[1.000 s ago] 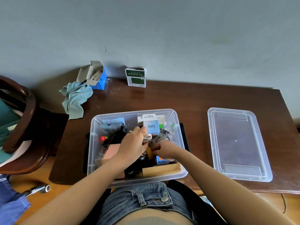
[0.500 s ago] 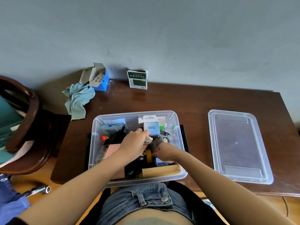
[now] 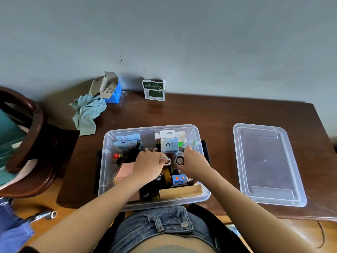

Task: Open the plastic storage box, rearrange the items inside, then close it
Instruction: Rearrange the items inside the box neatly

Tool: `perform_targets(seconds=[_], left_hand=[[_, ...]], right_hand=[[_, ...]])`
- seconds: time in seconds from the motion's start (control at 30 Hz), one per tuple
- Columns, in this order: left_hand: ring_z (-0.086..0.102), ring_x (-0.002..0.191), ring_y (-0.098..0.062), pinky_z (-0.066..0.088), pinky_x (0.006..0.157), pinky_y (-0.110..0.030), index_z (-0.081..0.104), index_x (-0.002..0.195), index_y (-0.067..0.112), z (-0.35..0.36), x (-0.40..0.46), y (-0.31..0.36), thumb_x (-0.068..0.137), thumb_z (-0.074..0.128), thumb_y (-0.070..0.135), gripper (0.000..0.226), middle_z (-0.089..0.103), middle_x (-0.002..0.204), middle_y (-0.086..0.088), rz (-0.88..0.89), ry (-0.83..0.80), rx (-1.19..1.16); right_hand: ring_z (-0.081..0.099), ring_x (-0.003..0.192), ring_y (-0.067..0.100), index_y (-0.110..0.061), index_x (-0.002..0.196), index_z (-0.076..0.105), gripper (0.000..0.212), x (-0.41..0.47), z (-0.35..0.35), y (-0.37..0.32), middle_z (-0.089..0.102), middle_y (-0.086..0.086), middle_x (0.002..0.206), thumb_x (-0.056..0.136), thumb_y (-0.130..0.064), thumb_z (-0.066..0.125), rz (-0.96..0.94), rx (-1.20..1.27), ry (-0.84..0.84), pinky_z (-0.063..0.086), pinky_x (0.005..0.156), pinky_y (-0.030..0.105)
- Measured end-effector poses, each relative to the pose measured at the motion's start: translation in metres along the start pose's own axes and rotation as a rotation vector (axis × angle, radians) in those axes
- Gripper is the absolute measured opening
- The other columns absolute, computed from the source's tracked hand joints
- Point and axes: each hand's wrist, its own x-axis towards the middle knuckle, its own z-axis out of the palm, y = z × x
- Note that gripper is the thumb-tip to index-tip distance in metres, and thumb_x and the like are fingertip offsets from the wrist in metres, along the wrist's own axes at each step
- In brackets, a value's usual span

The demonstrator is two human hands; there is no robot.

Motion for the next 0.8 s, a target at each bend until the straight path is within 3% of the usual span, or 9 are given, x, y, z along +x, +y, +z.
perform_targets(seconds=[0.17,0.27,0.33,0.47,0.57,0.63,0.73,0.8], left_hand=[[0.065,0.086,-0.022,0.04,0.08,-0.033,0.069,0.097,0.019,0.003,-0.005,0.003,0.097,0.046,0.036,0.029,0.07,0.083,-0.001,-0.125,0.11,-0.143],[0.065,0.091,-0.022,0.04,0.083,-0.033,0.063,0.117,0.014,0.003,-0.007,0.003,0.095,0.051,0.039,0.035,0.072,0.096,-0.004,-0.166,0.153,-0.164],[0.063,0.099,-0.021,0.039,0.083,-0.032,0.058,0.125,0.015,0.002,-0.005,0.002,0.095,0.051,0.042,0.041,0.07,0.107,-0.003,-0.181,0.117,-0.157],[0.057,0.109,-0.022,0.041,0.081,-0.034,0.065,0.11,0.016,-0.007,0.001,-0.003,0.094,0.052,0.043,0.034,0.066,0.117,-0.001,-0.151,-0.017,-0.102],[0.055,0.107,-0.023,0.045,0.083,-0.036,0.064,0.115,0.016,-0.019,-0.009,-0.009,0.091,0.058,0.035,0.031,0.063,0.114,-0.003,-0.106,-0.057,-0.116],[0.053,0.108,-0.02,0.045,0.09,-0.036,0.065,0.116,0.019,-0.026,-0.02,-0.017,0.09,0.06,0.025,0.027,0.062,0.114,0.0,-0.087,0.039,-0.214],[0.055,0.102,-0.019,0.044,0.087,-0.033,0.07,0.099,0.017,-0.04,-0.035,-0.035,0.089,0.059,0.01,0.017,0.064,0.104,0.001,-0.106,0.26,-0.285],[0.056,0.1,-0.023,0.046,0.083,-0.036,0.071,0.098,0.012,-0.049,-0.037,-0.05,0.087,0.058,0.003,0.019,0.064,0.103,-0.003,-0.131,0.362,-0.214]], right_hand=[[0.061,0.089,0.025,-0.005,0.112,0.051,0.026,0.006,0.009,-0.006,0.064,0.012,0.104,0.092,-0.02,0.059,-0.014,0.044,0.034,0.045,0.066,0.029],[0.062,0.086,0.024,-0.008,0.109,0.052,0.017,0.005,0.017,-0.006,0.066,0.01,0.101,0.092,-0.008,0.055,-0.023,-0.029,0.097,0.042,0.06,0.027],[0.064,0.084,0.024,-0.009,0.112,0.051,0.023,0.003,0.022,-0.005,0.066,0.009,0.098,0.091,-0.002,0.052,-0.042,-0.081,0.142,0.041,0.058,0.026],[0.066,0.086,0.025,-0.009,0.118,0.05,0.028,0.004,0.024,-0.005,0.067,0.009,0.099,0.091,-0.001,0.05,-0.075,-0.111,0.165,0.043,0.059,0.027],[0.065,0.089,0.024,-0.009,0.114,0.053,0.024,0.002,0.015,-0.007,0.066,0.009,0.103,0.091,-0.003,0.053,-0.083,-0.18,0.1,0.043,0.061,0.026],[0.064,0.088,0.024,-0.009,0.105,0.056,0.017,-0.002,0.005,-0.005,0.066,0.007,0.1,0.09,-0.003,0.054,-0.067,-0.209,0.078,0.041,0.06,0.027],[0.064,0.088,0.024,-0.014,0.095,0.057,0.007,-0.008,-0.014,-0.002,0.066,0.005,0.096,0.09,-0.011,0.053,-0.094,-0.174,0.157,0.045,0.061,0.028],[0.065,0.087,0.022,-0.015,0.102,0.063,0.017,-0.011,-0.025,-0.006,0.069,0.002,0.098,0.091,-0.021,0.051,-0.148,-0.091,0.219,0.051,0.066,0.029]])
